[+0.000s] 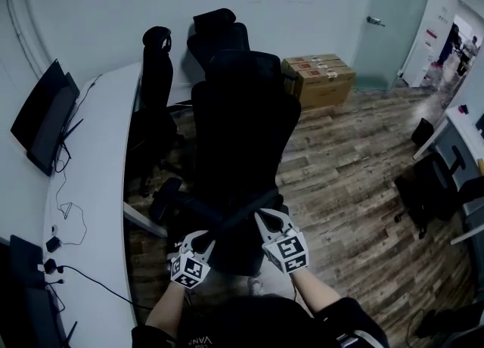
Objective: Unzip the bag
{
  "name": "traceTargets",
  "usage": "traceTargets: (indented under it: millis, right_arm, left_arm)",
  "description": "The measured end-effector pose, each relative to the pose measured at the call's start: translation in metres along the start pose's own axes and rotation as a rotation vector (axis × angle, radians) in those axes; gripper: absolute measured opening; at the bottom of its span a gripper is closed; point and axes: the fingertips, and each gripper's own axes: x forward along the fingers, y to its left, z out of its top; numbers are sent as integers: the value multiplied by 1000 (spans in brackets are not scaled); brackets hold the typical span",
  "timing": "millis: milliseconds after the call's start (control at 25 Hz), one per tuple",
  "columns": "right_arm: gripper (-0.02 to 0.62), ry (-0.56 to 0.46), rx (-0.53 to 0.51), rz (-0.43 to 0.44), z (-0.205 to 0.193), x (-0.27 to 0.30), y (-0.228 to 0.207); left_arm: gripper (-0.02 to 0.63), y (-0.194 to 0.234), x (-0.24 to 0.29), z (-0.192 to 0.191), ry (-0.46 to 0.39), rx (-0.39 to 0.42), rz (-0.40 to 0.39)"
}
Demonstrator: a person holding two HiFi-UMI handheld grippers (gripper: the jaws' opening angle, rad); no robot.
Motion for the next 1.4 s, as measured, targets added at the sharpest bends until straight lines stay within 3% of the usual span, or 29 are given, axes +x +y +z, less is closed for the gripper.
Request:
traceTargets:
  millis: [360, 720, 1160, 1280, 1400]
  right_arm:
    - [44, -16, 64, -81, -7, -6, -82]
    - [46, 19, 179, -183, -44, -4, -157]
    - [48, 34, 269, -212, -62, 7, -157]
    - [48, 26, 271, -213, -60, 1, -151]
    - [49, -10, 279, -248, -54, -11, -147]
  left_arm:
    - [104, -5, 6, 3, 55, -35, 26]
    - [103, -11, 11, 8, 105, -52, 43]
    - [104, -9, 10, 8, 122, -108, 69]
    - [151, -15, 8, 4, 124, -170, 37]
    - [243, -14, 1, 4, 99, -227, 25]
